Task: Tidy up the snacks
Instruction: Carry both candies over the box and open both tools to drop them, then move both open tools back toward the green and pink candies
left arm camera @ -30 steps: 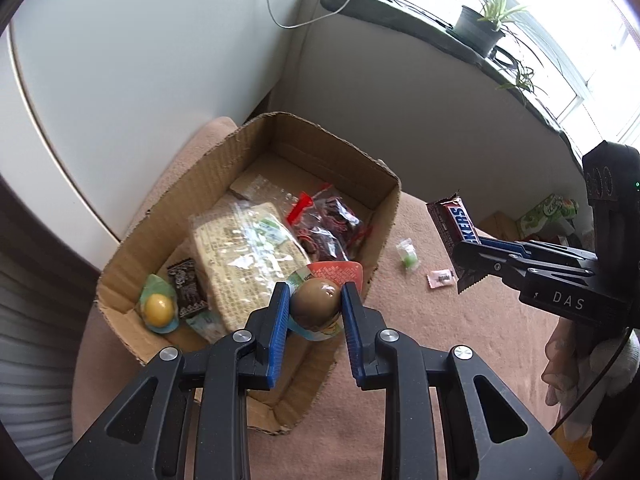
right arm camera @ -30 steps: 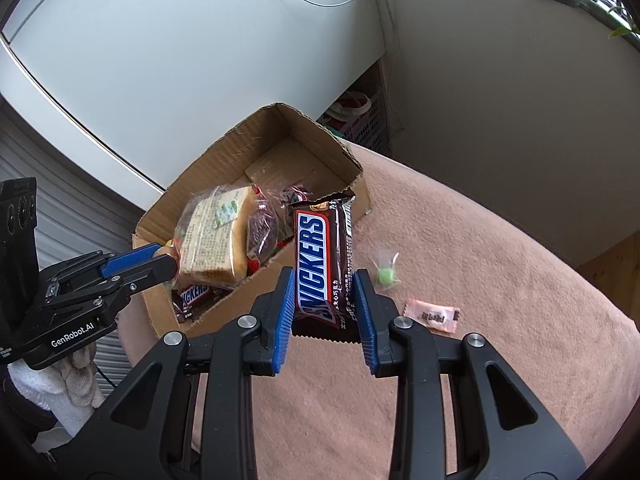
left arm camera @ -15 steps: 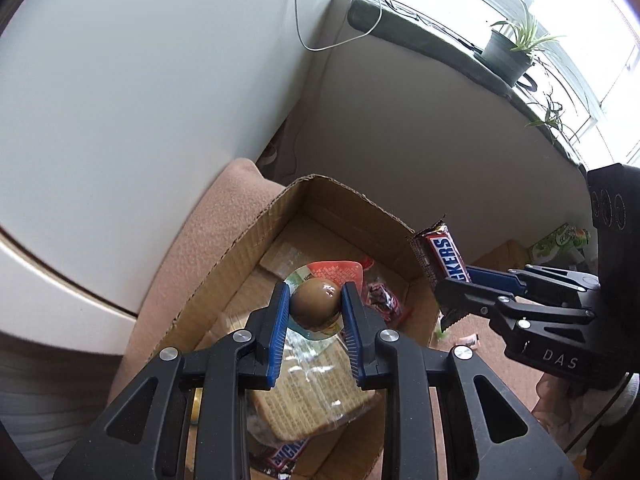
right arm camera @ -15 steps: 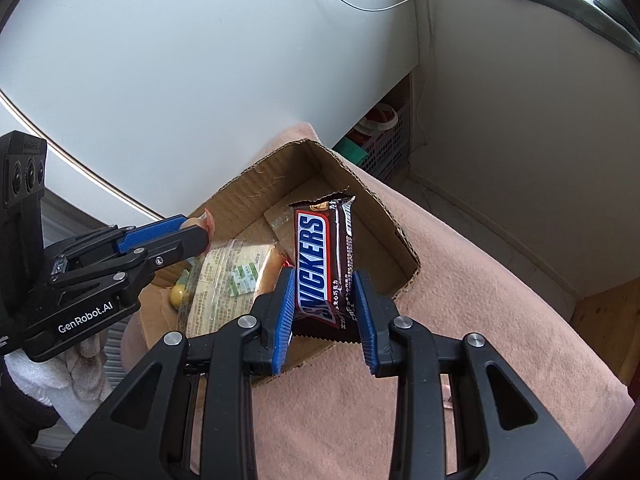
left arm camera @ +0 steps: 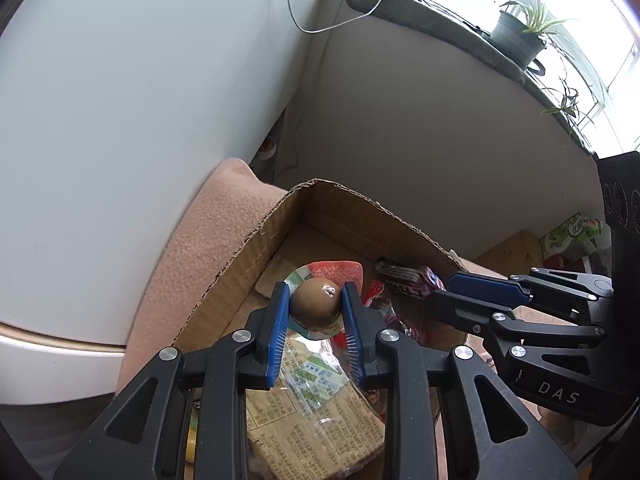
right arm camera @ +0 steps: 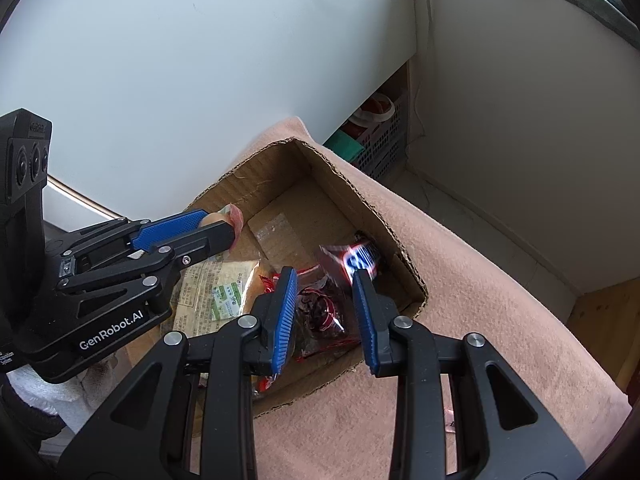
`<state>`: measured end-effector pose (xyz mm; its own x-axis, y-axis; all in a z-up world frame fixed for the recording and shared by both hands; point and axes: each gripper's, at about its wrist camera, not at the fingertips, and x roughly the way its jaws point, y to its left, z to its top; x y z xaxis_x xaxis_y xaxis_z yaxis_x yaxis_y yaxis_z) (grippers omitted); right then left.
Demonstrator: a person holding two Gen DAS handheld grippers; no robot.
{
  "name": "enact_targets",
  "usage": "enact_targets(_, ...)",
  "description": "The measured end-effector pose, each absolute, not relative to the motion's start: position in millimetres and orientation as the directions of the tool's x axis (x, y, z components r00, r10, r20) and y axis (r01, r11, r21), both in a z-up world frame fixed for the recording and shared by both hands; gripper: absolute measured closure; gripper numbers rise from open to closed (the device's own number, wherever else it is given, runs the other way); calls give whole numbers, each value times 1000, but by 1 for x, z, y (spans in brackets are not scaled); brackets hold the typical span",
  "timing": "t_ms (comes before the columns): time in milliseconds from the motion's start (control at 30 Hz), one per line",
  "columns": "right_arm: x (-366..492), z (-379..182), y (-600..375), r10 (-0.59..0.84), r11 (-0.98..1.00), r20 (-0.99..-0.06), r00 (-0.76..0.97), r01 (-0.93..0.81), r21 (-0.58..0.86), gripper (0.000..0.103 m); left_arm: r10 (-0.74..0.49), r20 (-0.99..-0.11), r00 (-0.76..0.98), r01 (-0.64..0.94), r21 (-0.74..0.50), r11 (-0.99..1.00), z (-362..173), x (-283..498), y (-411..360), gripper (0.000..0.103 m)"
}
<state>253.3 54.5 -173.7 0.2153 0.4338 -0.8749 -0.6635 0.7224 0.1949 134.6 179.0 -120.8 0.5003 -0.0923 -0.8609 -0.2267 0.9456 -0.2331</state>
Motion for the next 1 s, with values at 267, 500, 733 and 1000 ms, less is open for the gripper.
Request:
enact_targets(267,249,-165,48,434,729,-867,245,-662,178,47,-59,-859,509,-251,-214,944,-113,132,182,64)
enact_targets(500,244,-160,35,435,735,-863,257,-655,176,46,-31,-845,534,-247,-190,950,-101,121,179,64)
enact_targets(733,238,-152,6,453,752,-848,276,-629,197,35,-19,-827,561,-231,-179,956,-88,111,172,64)
enact_targets(1000,230,-147,-46,455,795,-828,328,-568,212,32,-43,-813,581,-199,-193,961,-76,103,151,64)
